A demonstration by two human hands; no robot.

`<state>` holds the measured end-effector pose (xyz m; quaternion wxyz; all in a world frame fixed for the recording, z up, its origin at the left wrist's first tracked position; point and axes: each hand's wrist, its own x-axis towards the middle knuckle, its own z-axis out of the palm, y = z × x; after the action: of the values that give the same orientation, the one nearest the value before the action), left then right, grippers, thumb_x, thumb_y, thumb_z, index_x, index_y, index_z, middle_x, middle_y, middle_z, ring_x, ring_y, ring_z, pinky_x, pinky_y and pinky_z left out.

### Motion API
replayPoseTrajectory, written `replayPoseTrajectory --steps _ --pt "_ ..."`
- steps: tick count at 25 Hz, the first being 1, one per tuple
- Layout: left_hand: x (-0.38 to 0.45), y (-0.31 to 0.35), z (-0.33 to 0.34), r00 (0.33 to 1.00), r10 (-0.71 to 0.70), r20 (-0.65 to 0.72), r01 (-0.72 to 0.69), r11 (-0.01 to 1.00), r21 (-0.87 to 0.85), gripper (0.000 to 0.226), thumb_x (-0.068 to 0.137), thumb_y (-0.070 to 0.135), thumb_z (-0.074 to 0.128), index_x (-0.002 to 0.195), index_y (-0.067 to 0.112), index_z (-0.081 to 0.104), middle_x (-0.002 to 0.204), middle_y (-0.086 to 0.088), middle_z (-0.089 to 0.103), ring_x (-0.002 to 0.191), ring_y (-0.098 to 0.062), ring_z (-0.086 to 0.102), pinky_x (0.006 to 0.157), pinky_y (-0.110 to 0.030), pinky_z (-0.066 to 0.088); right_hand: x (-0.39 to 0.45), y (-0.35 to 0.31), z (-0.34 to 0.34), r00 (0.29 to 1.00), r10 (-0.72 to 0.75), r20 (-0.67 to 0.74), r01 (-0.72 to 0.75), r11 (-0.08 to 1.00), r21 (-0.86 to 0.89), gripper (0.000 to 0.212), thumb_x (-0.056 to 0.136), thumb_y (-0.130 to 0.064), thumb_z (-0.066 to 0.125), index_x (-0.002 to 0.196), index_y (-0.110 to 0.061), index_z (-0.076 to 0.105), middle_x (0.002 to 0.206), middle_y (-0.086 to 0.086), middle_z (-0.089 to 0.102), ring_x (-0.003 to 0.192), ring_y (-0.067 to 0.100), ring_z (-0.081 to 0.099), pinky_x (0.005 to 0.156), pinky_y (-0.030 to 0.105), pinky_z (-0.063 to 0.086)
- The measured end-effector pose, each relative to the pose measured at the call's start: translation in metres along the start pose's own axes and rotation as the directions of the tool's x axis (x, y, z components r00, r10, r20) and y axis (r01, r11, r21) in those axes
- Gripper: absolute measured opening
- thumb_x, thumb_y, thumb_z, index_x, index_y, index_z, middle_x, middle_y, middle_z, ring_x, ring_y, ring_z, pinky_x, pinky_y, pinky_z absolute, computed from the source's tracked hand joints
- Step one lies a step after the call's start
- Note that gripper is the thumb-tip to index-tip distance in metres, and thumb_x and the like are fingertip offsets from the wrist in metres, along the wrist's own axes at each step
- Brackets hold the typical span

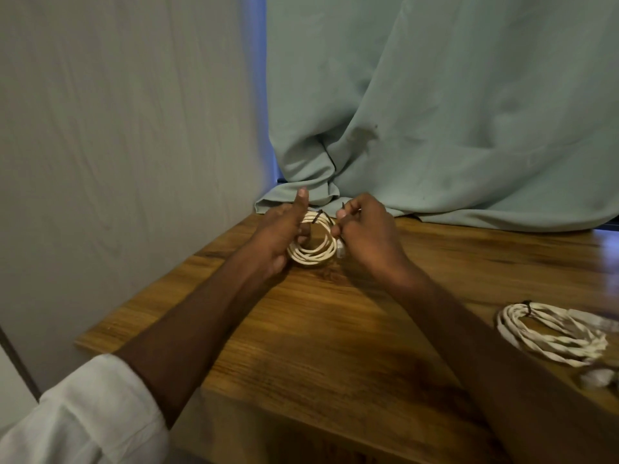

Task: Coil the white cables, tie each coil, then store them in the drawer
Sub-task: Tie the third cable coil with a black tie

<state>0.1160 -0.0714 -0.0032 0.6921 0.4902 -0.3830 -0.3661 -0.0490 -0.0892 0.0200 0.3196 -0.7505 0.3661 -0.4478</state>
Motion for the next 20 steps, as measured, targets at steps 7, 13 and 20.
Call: replayPoseTrajectory --steps 7,13,20 --pt "-0.013 0.014 0.006 0.910 -0.029 0.414 0.069 0.994 -0.084 0.032 0.099 0.046 0.066 0.088 0.018 0.055 0.062 0.000 0.039 0.056 -0.012 0.040 0.068 -0.032 0.035 0.018 0.017 -0.019 0.989 0.096 -0.117 -0.103 0.993 -0.061 0.006 0.104 -0.021 0.058 0.099 -0.018 0.061 0.096 -0.003 0.065 0.088 0.013 0.063 0.071 0.032 0.048" --pt "-0.021 0.015 0.012 0.933 -0.033 0.358 0.035 0.999 -0.001 0.024 0.105 0.031 0.061 0.087 0.015 0.058 0.063 -0.003 0.045 0.055 -0.016 0.046 0.061 -0.033 0.039 0.014 0.016 -0.019 0.991 -0.038 -0.126 0.005 0.966 -0.258 0.011 0.100 -0.011 0.062 0.111 -0.011 0.060 0.100 0.004 0.069 0.091 0.021 0.065 0.071 0.033 0.048" --pt "-0.018 0.012 0.014 0.954 -0.048 0.296 0.080 0.992 -0.098 0.024 0.107 0.033 0.052 0.112 0.010 0.058 0.063 0.003 0.037 0.044 -0.005 0.031 0.048 -0.024 0.034 0.012 0.012 -0.023 0.992 -0.033 -0.121 0.008 0.979 -0.204 0.013 0.105 -0.030 0.059 0.105 -0.018 0.064 0.091 0.001 0.071 0.081 0.016 0.066 0.058 0.025 0.039"
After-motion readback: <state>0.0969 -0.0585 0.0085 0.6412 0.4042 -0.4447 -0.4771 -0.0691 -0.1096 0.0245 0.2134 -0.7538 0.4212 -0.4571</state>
